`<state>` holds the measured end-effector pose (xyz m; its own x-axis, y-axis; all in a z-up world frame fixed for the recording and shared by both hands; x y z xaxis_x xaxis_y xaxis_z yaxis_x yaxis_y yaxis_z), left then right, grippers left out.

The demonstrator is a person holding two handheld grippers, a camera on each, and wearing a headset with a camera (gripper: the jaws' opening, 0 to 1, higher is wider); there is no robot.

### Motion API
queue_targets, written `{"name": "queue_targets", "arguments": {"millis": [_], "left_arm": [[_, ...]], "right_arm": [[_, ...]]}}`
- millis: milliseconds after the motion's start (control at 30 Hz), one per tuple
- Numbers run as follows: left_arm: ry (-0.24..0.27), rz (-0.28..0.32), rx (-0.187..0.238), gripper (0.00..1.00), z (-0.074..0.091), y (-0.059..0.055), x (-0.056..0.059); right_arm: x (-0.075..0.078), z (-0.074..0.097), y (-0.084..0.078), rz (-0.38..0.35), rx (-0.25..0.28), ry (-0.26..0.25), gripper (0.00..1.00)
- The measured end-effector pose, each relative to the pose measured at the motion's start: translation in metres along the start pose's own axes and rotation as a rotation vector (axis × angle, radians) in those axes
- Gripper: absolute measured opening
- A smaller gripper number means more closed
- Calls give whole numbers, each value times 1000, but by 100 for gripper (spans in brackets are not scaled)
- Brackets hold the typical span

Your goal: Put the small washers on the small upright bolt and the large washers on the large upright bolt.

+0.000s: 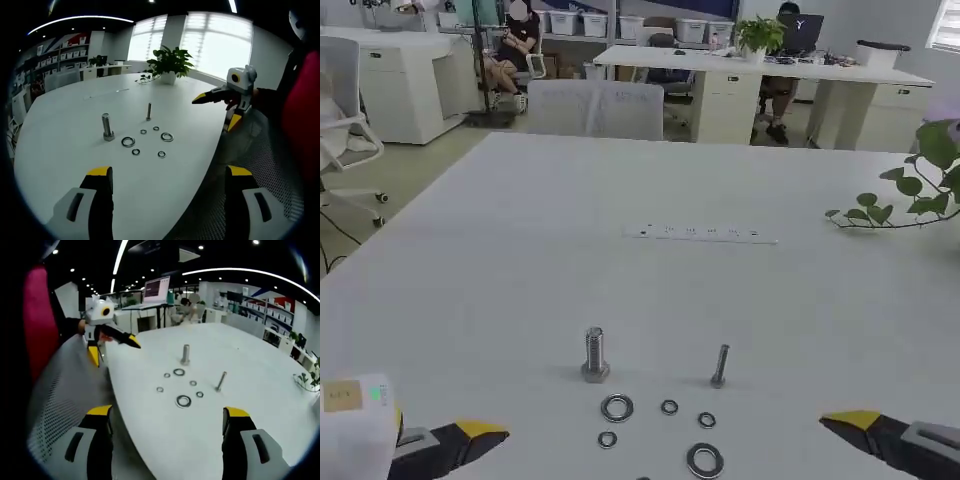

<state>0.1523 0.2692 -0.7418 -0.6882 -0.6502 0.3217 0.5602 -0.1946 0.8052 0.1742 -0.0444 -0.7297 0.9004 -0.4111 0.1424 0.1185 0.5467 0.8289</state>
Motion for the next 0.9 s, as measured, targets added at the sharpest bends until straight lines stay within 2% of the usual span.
{"name": "queue_targets", "arguments": {"millis": [700, 900], "left_arm": [[20, 6, 18, 92, 3, 1, -3], [22, 5, 26, 92, 4, 2, -3]], "right_arm": [[4, -2, 2, 13, -13, 19, 89], [5, -5, 8, 33, -14, 29, 89]]}}
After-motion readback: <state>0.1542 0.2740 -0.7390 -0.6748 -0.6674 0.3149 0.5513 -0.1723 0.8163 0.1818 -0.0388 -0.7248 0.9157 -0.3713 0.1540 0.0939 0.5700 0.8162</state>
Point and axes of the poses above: the centre of the closed fingertips' face, and the gripper's own axes: z roughly backward along the fingers, x roughly to its right, y roughly out of its top, the point moved 10 cm from there along z, roughly backward along the fingers, and after that the axes turned 9 degrees about z, right-handed, at the moved point
